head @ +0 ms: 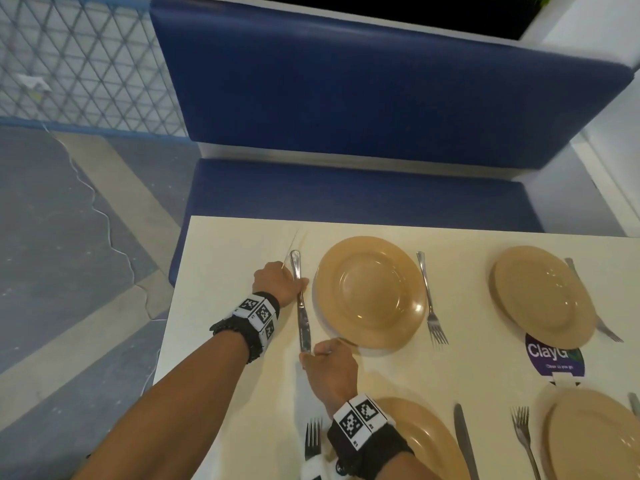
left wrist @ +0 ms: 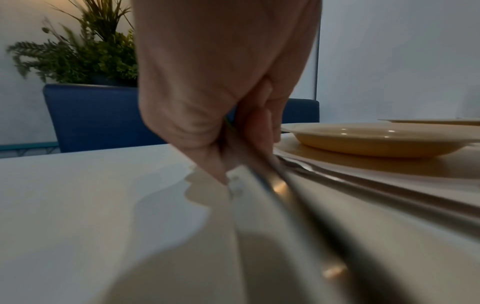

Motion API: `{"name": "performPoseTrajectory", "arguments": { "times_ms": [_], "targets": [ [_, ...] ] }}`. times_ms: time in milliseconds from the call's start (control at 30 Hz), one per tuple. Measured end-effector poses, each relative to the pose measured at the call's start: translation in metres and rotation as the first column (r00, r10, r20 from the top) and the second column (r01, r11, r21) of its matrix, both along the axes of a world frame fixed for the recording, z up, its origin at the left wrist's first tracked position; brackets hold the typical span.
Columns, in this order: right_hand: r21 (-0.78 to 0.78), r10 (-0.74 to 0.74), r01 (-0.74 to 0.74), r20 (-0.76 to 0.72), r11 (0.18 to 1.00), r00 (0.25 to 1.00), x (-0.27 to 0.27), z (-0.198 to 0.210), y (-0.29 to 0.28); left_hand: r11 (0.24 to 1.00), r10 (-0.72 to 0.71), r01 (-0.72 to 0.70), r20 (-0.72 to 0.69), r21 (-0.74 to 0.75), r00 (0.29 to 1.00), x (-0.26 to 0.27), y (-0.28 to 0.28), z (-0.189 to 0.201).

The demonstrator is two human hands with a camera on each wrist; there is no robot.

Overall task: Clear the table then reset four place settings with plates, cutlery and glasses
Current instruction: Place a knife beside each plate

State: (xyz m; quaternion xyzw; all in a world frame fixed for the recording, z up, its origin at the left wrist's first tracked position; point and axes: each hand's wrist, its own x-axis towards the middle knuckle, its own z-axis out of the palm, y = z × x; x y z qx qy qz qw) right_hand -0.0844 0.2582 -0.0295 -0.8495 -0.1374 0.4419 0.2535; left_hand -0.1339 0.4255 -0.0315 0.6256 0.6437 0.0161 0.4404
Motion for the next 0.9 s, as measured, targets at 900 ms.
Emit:
{"name": "performPoseTrajectory", "arguments": {
  "times_ms": [900],
  "targets": [
    [0.007, 0.173, -0.179, 0.234, 0.984, 0.957, -0.013, -0.008, 0.011, 0.998, -0.063, 0.065, -0.114, 0.015, 0.991, 0.025, 0.021, -0.026]
  ]
}}
